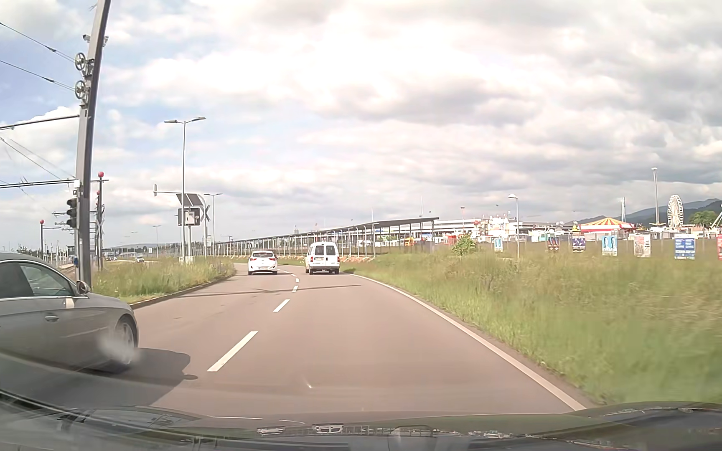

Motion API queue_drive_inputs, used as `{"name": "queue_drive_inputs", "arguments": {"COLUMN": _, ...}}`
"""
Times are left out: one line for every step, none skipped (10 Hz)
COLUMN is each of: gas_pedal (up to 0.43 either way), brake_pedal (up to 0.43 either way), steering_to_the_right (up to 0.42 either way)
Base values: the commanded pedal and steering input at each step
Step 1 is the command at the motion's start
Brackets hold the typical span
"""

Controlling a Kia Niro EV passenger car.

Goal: Follow the waypoints while adhering to traffic rules and regulations

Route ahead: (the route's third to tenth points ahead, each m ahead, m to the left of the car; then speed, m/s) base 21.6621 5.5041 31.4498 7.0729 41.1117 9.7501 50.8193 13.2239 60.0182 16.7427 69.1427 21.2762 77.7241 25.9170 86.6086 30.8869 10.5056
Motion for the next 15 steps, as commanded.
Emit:
{"name": "queue_drive_inputs", "arguments": {"gas_pedal": 0.059, "brake_pedal": 0.0, "steering_to_the_right": -0.03}}
{"name": "queue_drive_inputs", "arguments": {"gas_pedal": 0.059, "brake_pedal": 0.0, "steering_to_the_right": -0.029}}
{"name": "queue_drive_inputs", "arguments": {"gas_pedal": 0.067, "brake_pedal": 0.0, "steering_to_the_right": -0.029}}
{"name": "queue_drive_inputs", "arguments": {"gas_pedal": 0.067, "brake_pedal": 0.0, "steering_to_the_right": -0.03}}
{"name": "queue_drive_inputs", "arguments": {"gas_pedal": 0.067, "brake_pedal": 0.0, "steering_to_the_right": -0.029}}
{"name": "queue_drive_inputs", "arguments": {"gas_pedal": 0.067, "brake_pedal": 0.0, "steering_to_the_right": -0.029}}
{"name": "queue_drive_inputs", "arguments": {"gas_pedal": 0.067, "brake_pedal": 0.0, "steering_to_the_right": -0.03}}
{"name": "queue_drive_inputs", "arguments": {"gas_pedal": 0.067, "brake_pedal": 0.0, "steering_to_the_right": -0.031}}
{"name": "queue_drive_inputs", "arguments": {"gas_pedal": 0.067, "brake_pedal": 0.0, "steering_to_the_right": -0.032}}
{"name": "queue_drive_inputs", "arguments": {"gas_pedal": 0.067, "brake_pedal": 0.0, "steering_to_the_right": -0.032}}
{"name": "queue_drive_inputs", "arguments": {"gas_pedal": 0.067, "brake_pedal": 0.0, "steering_to_the_right": -0.032}}
{"name": "queue_drive_inputs", "arguments": {"gas_pedal": 0.067, "brake_pedal": 0.0, "steering_to_the_right": -0.033}}
{"name": "queue_drive_inputs", "arguments": {"gas_pedal": 0.067, "brake_pedal": 0.0, "steering_to_the_right": -0.033}}
{"name": "queue_drive_inputs", "arguments": {"gas_pedal": 0.067, "brake_pedal": 0.0, "steering_to_the_right": -0.033}}
{"name": "queue_drive_inputs", "arguments": {"gas_pedal": 0.067, "brake_pedal": 0.0, "steering_to_the_right": -0.033}}
